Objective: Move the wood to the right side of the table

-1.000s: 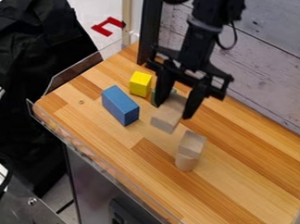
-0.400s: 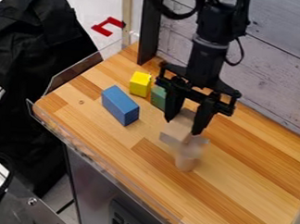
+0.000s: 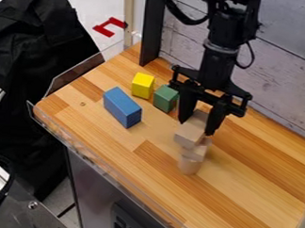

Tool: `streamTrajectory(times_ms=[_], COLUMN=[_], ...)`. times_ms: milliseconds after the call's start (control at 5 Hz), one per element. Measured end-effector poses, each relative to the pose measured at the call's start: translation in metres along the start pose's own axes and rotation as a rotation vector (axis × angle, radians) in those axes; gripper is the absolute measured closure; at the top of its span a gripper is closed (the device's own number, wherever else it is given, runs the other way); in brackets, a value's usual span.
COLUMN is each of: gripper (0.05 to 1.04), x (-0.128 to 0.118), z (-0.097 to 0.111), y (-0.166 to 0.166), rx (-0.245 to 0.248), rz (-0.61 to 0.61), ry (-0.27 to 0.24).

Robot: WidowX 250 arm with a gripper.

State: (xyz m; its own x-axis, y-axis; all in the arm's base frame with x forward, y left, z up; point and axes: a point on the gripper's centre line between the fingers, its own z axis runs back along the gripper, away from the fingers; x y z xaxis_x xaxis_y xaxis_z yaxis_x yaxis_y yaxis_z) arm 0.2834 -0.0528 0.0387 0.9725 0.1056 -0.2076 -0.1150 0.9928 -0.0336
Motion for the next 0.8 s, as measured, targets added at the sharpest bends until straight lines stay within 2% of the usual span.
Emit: streamTrajectory(times_ms=[600,800], gripper=[0.543,0.543], x=[-0.004,-0.010], z=[-0.007,-0.002], y=[0.006,0.007], rx=[0.018,0.022], rz=[0.062,0.067], ry=[0.016,0.002])
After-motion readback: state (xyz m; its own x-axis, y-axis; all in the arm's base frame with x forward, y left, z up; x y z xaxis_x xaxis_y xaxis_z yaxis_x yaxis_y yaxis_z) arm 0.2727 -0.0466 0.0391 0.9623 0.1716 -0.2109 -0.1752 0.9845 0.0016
